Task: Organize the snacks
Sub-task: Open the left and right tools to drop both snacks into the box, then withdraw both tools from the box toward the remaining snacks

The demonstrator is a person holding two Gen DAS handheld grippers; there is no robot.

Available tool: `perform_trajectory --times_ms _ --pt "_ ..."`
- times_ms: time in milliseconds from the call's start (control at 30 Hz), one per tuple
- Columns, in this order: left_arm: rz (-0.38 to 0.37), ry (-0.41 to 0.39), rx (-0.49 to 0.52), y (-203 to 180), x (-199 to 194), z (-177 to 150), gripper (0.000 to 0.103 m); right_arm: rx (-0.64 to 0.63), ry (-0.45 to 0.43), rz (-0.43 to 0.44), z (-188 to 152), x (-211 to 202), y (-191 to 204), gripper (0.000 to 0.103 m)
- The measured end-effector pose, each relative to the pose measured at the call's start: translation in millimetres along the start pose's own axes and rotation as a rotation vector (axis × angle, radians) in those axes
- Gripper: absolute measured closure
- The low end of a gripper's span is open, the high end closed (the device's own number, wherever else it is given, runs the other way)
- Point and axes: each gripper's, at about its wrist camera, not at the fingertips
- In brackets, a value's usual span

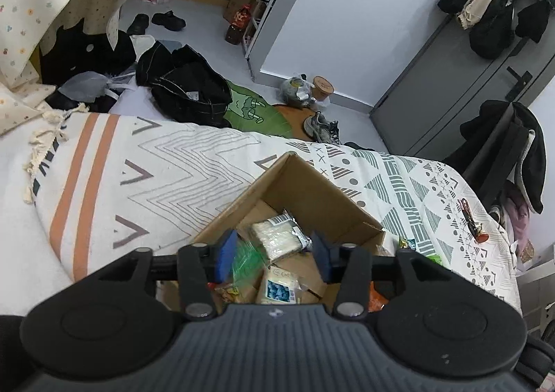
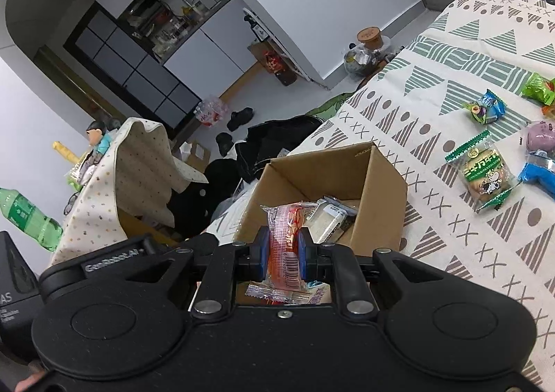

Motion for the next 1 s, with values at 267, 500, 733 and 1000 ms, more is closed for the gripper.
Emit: perform_trajectory --times_ms 267,500,733,1000 --pt "0.033 -0.001 0.021 3 -4 -3 0.027 -0.013 -0.016 -0.065 -4 -14 3 0.050" --pt "0.029 0.029 0.045 3 -15 -9 0.021 -0.045 -0.012 -0.142 -9 -29 0 0.047" --pt "0.013 -0.012 0.110 -9 -32 -20 0.003 -0.060 -0.052 -0.246 -6 -57 1 0.037" --pt "-0.005 -0.041 0.152 -33 -45 -31 0.000 -0.130 -0.081 -0.328 -17 -96 -5 0.023"
Point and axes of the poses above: each gripper's, at about its wrist camera, not at the fingertips, and x roughly the way its jaws point, y to its left, z to its top, and after that the axes turned 11 degrees about y, right-handed
